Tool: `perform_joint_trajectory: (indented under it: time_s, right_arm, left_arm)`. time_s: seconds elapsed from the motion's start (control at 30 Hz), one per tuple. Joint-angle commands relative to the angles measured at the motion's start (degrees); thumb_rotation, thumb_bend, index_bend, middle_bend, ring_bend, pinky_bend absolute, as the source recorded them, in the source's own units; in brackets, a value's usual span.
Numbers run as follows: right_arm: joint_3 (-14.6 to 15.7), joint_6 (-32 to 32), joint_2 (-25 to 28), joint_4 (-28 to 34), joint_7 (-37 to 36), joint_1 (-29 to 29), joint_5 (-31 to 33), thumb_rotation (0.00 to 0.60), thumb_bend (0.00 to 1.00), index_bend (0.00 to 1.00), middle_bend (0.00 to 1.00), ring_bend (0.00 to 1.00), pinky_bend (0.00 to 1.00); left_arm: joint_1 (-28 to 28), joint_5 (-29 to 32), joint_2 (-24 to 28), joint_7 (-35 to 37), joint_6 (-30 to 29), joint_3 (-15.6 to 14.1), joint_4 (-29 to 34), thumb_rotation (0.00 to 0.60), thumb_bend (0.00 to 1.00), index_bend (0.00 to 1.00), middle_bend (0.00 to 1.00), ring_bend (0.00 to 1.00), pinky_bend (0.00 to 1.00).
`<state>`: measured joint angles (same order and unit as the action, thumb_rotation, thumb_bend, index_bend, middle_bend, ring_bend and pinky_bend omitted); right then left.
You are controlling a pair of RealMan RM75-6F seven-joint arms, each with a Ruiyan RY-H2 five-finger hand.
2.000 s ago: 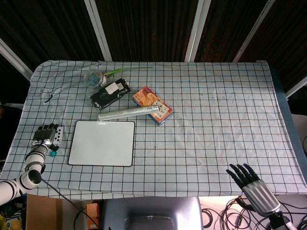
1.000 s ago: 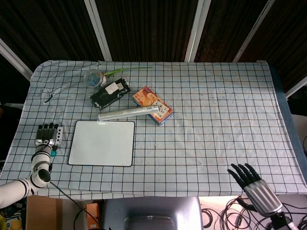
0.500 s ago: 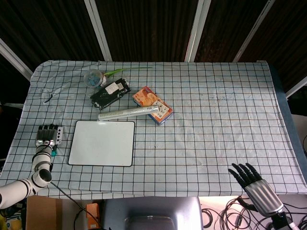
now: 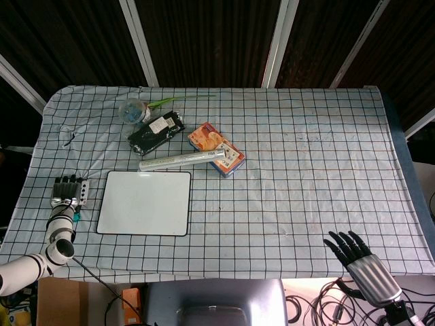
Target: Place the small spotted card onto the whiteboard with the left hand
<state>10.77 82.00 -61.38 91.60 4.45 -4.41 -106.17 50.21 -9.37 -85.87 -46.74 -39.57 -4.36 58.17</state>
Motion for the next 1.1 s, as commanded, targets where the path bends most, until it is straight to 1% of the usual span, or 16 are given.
perform_joint_trajectory:
  time_s: [0.03, 0.17, 0.3, 0.73, 0.87, 0.97, 1.1]
  right_arm:
    - [0.0, 0.0, 0.0, -0.1, 0.0, 0.0, 0.0, 0.600, 0.17, 0.00, 0.00, 0.00, 0.00]
    - [0.0, 0.1, 0.0, -0.1, -0.1, 0.0, -0.1, 0.600, 0.17, 0.00, 0.00, 0.00, 0.00]
    - [0.1, 0.2, 0.0, -0.1, -0.2, 0.1, -0.1, 0.600, 0.17, 0.00, 0.00, 0.00, 0.00]
    - [0.0, 0.1, 0.0, -0.1, -0.1, 0.1, 0.0, 0.600, 0.17, 0.00, 0.00, 0.00, 0.00]
    - [0.0, 0.0, 0.0, -0.1, 0.0, 0.1, 0.0, 0.600, 0.17, 0.00, 0.00, 0.00, 0.00]
    - [0.1, -0.2, -0.1, 0.1, 0.2, 0.0, -0.2, 0.600, 0.17, 0.00, 0.00, 0.00, 0.00]
    - [0.2, -0.2, 0.0, 0.1, -0.1, 0.0, -0.4, 0.600, 0.17, 0.00, 0.00, 0.00, 0.00]
  left_arm:
    - [-0.1, -0.1, 0.0, 0.0, 0.0, 0.2, 0.0, 0.600, 0.31, 0.28, 0.00, 0.00, 0.00]
    - [-0.3, -0.8, 0.0, 0.2, -0.2, 0.7, 0.1, 0.600, 0.31, 0.30, 0.00, 0.00, 0.00]
    - [-0.8, -3.1, 0.4, 1.8, -0.9, 1.8, 0.8, 0.600, 0.30, 0.31, 0.00, 0.00, 0.00]
    - [-2.0, -7.1, 2.8, 4.4, -2.7, 3.8, 4.0, 0.600, 0.30, 0.31, 0.00, 0.00, 0.00]
    - [-2.1, -8.4, 4.7, 5.4, -4.1, 4.8, 7.0, 0.600, 0.30, 0.31, 0.00, 0.00, 0.00]
    - [-2.0, -9.8, 6.3, 6.7, -5.3, 6.1, 10.6, 0.600, 0.30, 0.31, 0.00, 0.00, 0.00]
    - [-1.6, -13.3, 8.4, 9.0, -7.1, 8.2, 17.0, 0.600, 0.30, 0.31, 0.00, 0.00, 0.00]
